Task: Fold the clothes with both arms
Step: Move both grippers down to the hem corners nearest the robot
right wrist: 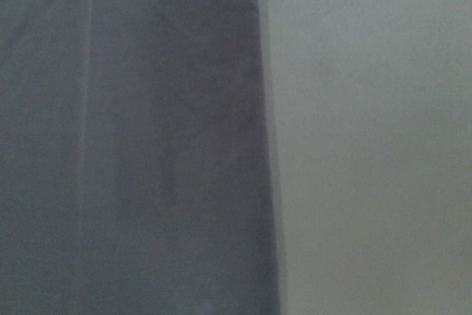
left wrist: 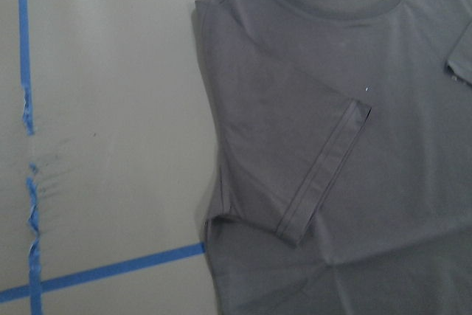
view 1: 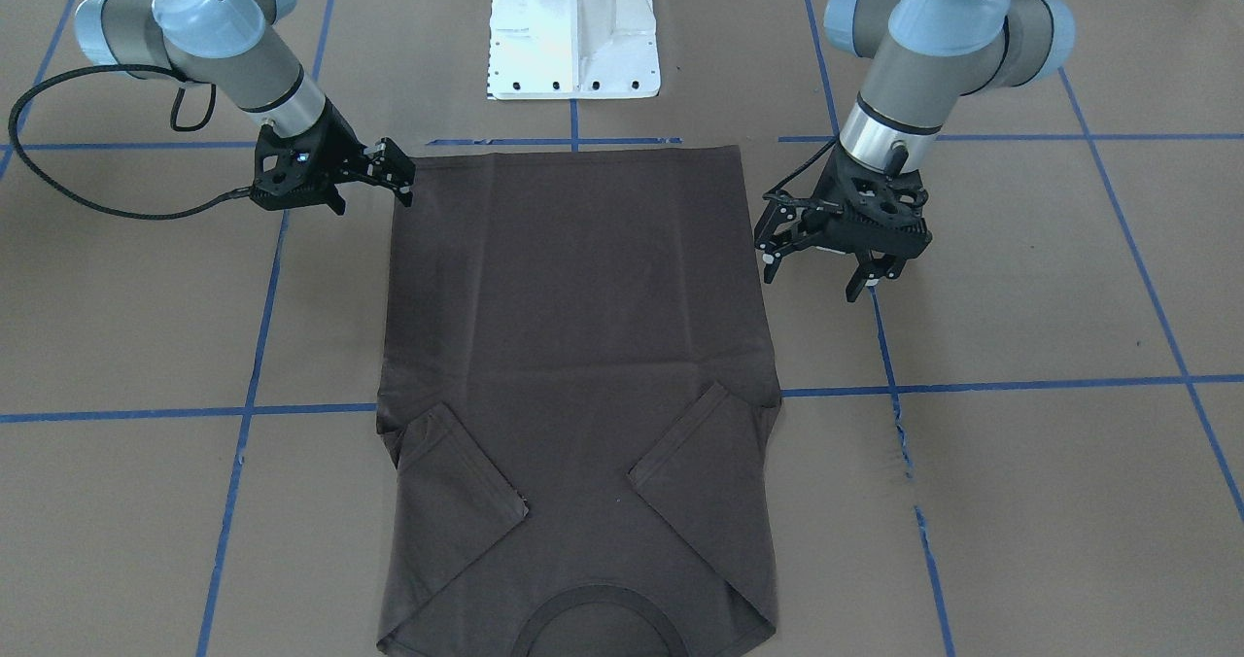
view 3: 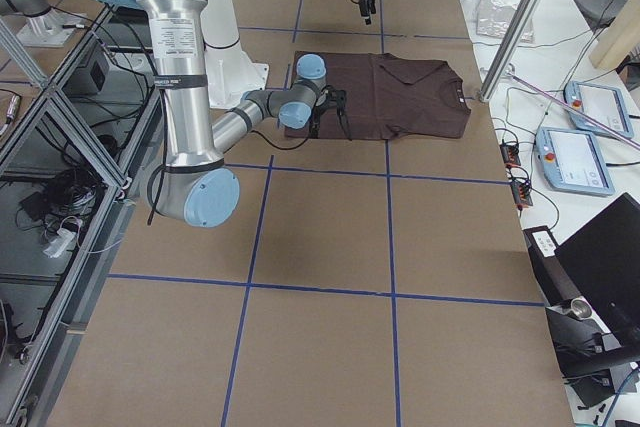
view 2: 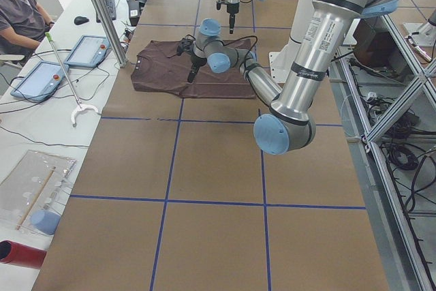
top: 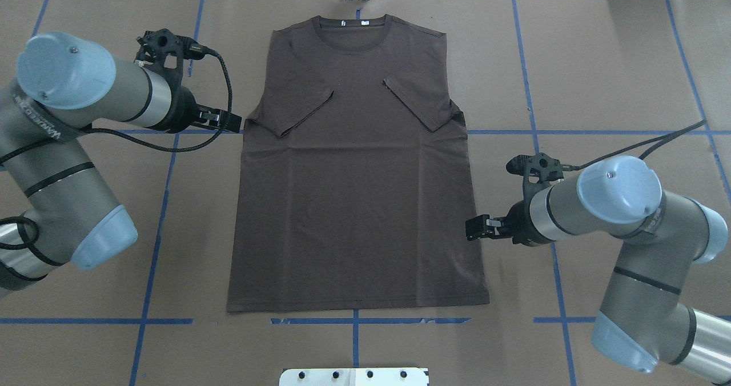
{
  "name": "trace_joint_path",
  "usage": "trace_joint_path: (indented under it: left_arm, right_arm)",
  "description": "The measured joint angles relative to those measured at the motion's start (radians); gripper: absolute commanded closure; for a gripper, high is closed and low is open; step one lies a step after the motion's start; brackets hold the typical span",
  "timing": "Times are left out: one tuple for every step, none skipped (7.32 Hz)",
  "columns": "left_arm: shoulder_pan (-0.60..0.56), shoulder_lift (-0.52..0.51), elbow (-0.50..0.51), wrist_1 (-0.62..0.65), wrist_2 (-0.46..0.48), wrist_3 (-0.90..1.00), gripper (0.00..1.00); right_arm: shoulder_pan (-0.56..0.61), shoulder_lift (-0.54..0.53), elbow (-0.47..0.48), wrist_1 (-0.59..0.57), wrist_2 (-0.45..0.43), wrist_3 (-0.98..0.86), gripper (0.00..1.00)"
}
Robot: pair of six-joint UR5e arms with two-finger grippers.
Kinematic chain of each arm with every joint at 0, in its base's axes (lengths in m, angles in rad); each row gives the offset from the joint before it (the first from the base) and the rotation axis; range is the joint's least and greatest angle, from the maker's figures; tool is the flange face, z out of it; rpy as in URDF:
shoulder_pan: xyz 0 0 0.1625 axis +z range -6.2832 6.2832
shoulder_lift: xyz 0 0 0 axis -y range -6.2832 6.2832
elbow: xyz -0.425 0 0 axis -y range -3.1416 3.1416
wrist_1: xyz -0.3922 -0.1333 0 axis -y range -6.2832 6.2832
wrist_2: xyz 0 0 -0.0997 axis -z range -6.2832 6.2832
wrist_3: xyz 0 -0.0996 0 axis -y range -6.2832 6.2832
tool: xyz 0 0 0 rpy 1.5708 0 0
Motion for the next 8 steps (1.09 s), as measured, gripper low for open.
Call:
trace_joint_path:
  left_arm:
    - [0.0, 0.02, -0.017, -0.007, -0.01, -0.005, 0.0]
    - [0.001, 0.031, -0.025, -0.011, -0.014, -0.009, 0.0]
    - [0.001, 0.036, -0.029, -0.012, -0.015, -0.011, 0.0]
    - [0.001, 0.037, -0.029, -0.013, -0.015, -0.011, 0.0]
    - [0.001, 0.038, -0.032, -0.013, -0.014, -0.012, 0.0]
    - [0.0, 0.038, -0.035, -0.013, -0.014, -0.012, 0.0]
    - [0.0, 0.039, -0.037, -0.013, -0.014, -0.012, 0.0]
    - [0.0, 0.04, -0.04, -0.013, -0.014, -0.011, 0.0]
  right_arm:
    - [-0.07, -0.024, 0.022, 0.0, -0.074, 0.045, 0.0]
    - [-0.139, -0.035, 0.032, 0.0, -0.147, 0.088, 0.01]
    - [-0.186, -0.039, 0.036, 0.0, -0.199, 0.117, 0.03]
    - [-0.213, -0.04, 0.037, -0.002, -0.228, 0.135, 0.07]
    - [-0.224, -0.042, 0.038, -0.006, -0.24, 0.143, 0.12]
    - [-0.227, -0.046, 0.038, -0.011, -0.242, 0.145, 0.18]
    - [-0.227, -0.053, 0.037, -0.012, -0.241, 0.146, 0.27]
    - [-0.228, -0.057, 0.036, -0.015, -0.24, 0.146, 0.45]
